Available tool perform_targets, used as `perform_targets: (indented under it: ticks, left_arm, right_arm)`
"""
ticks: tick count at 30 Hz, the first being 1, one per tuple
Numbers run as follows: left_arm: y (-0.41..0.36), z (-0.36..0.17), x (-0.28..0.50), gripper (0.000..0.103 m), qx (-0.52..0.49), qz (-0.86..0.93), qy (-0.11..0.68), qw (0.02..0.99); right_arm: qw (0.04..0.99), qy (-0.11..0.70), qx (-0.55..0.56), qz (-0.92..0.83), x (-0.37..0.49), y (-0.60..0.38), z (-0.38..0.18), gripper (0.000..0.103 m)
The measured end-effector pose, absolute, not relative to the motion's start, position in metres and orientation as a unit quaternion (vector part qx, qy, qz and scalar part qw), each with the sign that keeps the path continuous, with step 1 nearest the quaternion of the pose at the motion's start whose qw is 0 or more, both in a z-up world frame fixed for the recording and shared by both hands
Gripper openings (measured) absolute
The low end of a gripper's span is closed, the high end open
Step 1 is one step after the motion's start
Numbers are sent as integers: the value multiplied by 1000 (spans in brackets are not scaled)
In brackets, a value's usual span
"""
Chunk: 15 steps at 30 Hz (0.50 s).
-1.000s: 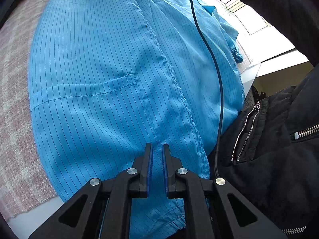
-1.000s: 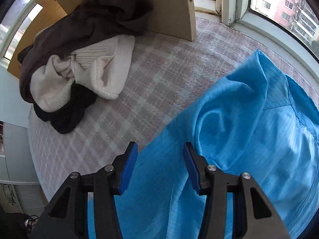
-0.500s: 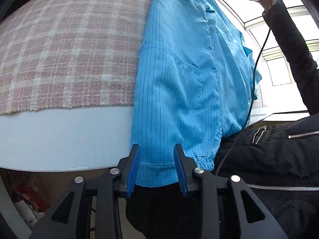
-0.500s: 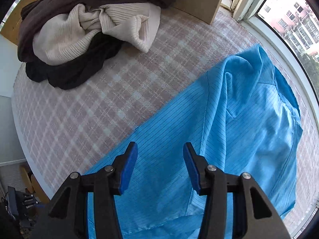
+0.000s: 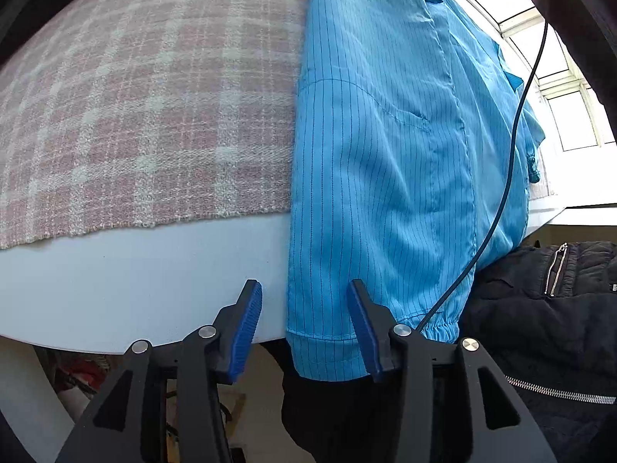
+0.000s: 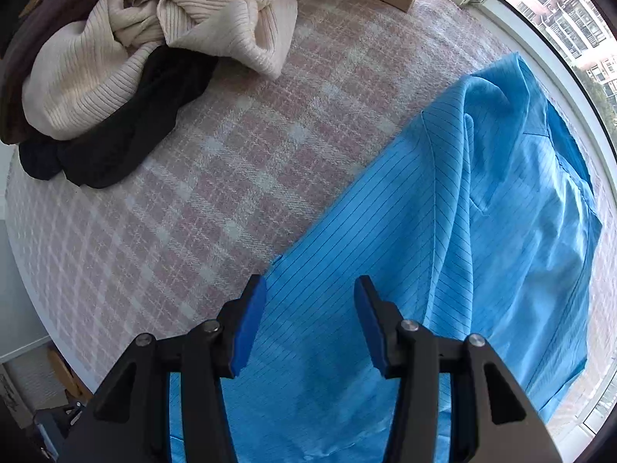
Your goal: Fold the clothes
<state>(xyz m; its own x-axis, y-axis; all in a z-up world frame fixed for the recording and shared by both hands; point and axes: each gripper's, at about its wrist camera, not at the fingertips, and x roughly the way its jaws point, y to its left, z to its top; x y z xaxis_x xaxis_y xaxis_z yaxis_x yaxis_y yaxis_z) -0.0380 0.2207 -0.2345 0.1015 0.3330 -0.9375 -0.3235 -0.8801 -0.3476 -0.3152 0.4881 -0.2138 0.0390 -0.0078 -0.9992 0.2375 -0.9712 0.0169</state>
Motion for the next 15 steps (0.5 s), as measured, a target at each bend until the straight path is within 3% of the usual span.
perform_targets:
  ticks: [3,5,6,7,8,15]
  left_arm:
    - [230,-237,-33,50,-698,668,7,259]
    - [236,-238,-30,48,-697,665,10,269]
    - [238,-239,-29,44,-696,665,15,271]
    - [238,-240,-28,28,-696,664,16,273]
    - [239,-242,-27,22,-696,663,15,276]
    - [238,-247,-22,3,-682,667,18,301]
  right_arm:
    - [87,52,726,-681,-320,490,-216,47]
    - [70,56,726,-682,-324,490,-219,47]
    - [59,65,727,-681,-326,491,-222,47]
    - [45,71,729,-680,-327,492,-226,47]
    - [32,77,731,-678,-329,494,-230,47]
    - [4,65,743,-667,-326,509,-248,48]
